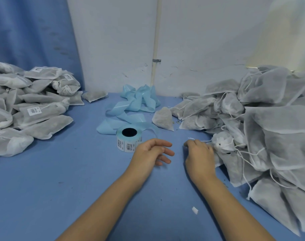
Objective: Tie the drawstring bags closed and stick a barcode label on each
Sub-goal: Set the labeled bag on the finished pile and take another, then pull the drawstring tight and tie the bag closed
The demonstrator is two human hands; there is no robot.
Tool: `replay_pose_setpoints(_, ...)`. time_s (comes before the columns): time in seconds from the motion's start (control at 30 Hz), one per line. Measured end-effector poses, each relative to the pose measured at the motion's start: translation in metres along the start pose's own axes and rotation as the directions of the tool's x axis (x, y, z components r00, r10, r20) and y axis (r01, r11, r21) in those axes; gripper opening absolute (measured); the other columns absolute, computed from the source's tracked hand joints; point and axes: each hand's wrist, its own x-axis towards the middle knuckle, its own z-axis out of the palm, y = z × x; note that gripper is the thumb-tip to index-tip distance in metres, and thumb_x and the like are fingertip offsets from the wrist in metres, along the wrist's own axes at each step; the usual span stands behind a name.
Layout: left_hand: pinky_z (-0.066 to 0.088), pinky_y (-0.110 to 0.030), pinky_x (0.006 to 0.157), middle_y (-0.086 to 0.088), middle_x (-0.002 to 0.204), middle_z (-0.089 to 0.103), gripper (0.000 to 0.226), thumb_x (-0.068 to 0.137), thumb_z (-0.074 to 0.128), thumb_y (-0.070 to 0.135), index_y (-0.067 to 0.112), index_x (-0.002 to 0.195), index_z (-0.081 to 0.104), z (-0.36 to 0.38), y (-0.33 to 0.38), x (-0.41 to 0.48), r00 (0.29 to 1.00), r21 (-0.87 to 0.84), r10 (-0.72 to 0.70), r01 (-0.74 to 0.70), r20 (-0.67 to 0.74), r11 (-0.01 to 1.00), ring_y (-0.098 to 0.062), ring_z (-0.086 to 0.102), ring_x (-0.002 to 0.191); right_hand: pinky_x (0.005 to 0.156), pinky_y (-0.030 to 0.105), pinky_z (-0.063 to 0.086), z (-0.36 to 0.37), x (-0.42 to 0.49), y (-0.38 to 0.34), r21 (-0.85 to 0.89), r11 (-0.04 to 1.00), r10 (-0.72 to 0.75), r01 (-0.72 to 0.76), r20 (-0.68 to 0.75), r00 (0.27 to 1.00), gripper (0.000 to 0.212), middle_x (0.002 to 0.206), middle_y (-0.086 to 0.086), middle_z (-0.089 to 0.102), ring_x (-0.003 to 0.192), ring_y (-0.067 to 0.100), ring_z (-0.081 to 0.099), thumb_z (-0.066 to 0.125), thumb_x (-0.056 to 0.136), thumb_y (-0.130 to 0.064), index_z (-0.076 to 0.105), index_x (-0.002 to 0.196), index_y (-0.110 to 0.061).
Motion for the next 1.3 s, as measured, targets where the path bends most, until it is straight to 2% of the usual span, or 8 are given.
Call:
replay_pose_setpoints(0.33, 0.054, -0.027, 0.059, -0.005, 0.098, 0.07, 0.02, 0.098, 0.046, 0.014, 0.014, 0.108, 0.062, 0.005, -0.009, 0.004, 0.995, -0.051, -0.044, 0.039, -0.088, 0.998, -0.017, 0.066, 0.069, 0.089, 0.034, 0.036, -0.013, -0.018, -0.042, 0.469, 0.769, -0.212, 0.433, -0.453, 0.866, 0.046, 0.101, 0.009, 0.063, 0.099, 0.019, 0.052, 0.032, 0.075, -0.004, 0.064, 0.109, -0.003)
replay_pose_setpoints(0.47, 0.048, -0.014, 0.052, 0.011, 0.071, 0.069, 0.04, 0.101, 0.039, 0.026, 0.03, 0.076, 0.07, 0.003, -0.006, 0.002, 1.0, -0.145, -0.014, 0.01, -0.024, 0.989, -0.001, 0.066, 0.065, 0.098, 0.034, 0.042, -0.014, -0.031, -0.063, 0.621, 0.556, -0.278, 0.551, -0.486, 0.828, 0.05, 0.115, 0.012, 0.055, 0.109, 0.017, 0.048, 0.036, 0.073, 0.006, 0.056, 0.119, 0.003)
replay_pose_setpoints(0.6, 0.055, -0.026, 0.07, 0.0, 0.089, 0.071, 0.027, 0.098, 0.043, 0.026, 0.016, 0.095, 0.069, -0.001, -0.008, 0.002, 0.999, -0.261, -0.023, 0.01, -0.044, 0.965, -0.011, 0.068, 0.085, 0.092, 0.028, 0.047, -0.019, -0.034, -0.069, 0.761, 0.383, -0.154, 0.524, -0.506, 0.848, 0.062, 0.117, -0.006, 0.046, 0.101, 0.012, 0.051, 0.041, 0.065, 0.015, 0.049, 0.12, -0.013)
replay_pose_setpoints(0.87, 0.056, -0.04, 0.081, -0.014, 0.089, 0.065, 0.017, 0.093, 0.05, 0.012, 0.004, 0.087, 0.064, -0.003, -0.008, 0.008, 0.958, -0.294, -0.114, 0.033, -0.263, 0.955, -0.025, 0.067, 0.087, 0.1, 0.04, 0.029, -0.006, -0.015, -0.037, 0.529, 0.77, -0.079, 0.355, -0.474, 0.877, 0.06, 0.123, -0.005, 0.06, 0.118, 0.015, 0.042, 0.037, 0.068, 0.008, 0.066, 0.117, -0.012)
replay_pose_setpoints(1.0, 0.058, -0.033, 0.061, -0.013, 0.091, 0.074, 0.037, 0.099, 0.042, 0.035, 0.008, 0.097, 0.066, -0.008, -0.001, 0.009, 0.971, -0.397, -0.128, 0.039, -0.2, 0.917, -0.026, 0.071, 0.079, 0.107, 0.019, 0.008, 0.002, -0.014, -0.03, 0.535, 0.791, -0.191, 0.296, -0.245, 0.951, 0.067, 0.136, -0.021, 0.043, 0.13, 0.006, 0.029, 0.058, 0.074, 0.0, 0.05, 0.135, -0.027)
replay_pose_setpoints(1.13, 0.045, -0.025, 0.058, 0.004, 0.088, 0.072, 0.034, 0.1, 0.038, 0.033, 0.018, 0.094, 0.068, -0.016, -0.008, 0.006, 0.91, 0.154, 0.16, -0.107, -0.383, 0.982, -0.021, 0.063, 0.069, 0.099, 0.024, 0.028, 0.0, -0.012, -0.031, 0.697, 0.692, -0.072, 0.186, -0.19, 0.979, 0.046, 0.117, -0.013, 0.056, 0.108, 0.005, 0.045, 0.05, 0.079, -0.023, 0.056, 0.124, -0.023)
replay_pose_setpoints(1.2, 0.045, -0.028, 0.072, 0.014, 0.11, 0.063, 0.022, 0.094, 0.045, 0.02, 0.022, 0.108, 0.062, -0.026, -0.012, 0.004, 0.811, 0.616, 0.432, -0.115, -0.395, 0.779, -0.016, 0.059, 0.083, 0.089, 0.034, 0.041, 0.0, -0.01, -0.03, 0.788, 0.61, 0.029, 0.087, -0.132, 0.991, 0.03, 0.107, -0.003, 0.06, 0.101, 0.019, 0.052, 0.048, 0.085, -0.019, 0.057, 0.114, -0.017)
replay_pose_setpoints(1.3, 0.046, -0.033, 0.068, 0.015, 0.129, 0.047, 0.041, 0.086, 0.044, 0.015, 0.024, 0.126, 0.05, -0.042, -0.015, 0.004, 0.82, 0.859, 0.496, -0.01, -0.286, 0.512, -0.019, 0.059, 0.082, 0.077, 0.024, 0.043, -0.001, -0.009, -0.03, 0.856, 0.518, 0.151, 0.005, -0.097, 0.984, 0.017, 0.096, -0.005, 0.06, 0.091, 0.014, 0.055, 0.054, 0.091, -0.012, 0.052, 0.098, -0.027)
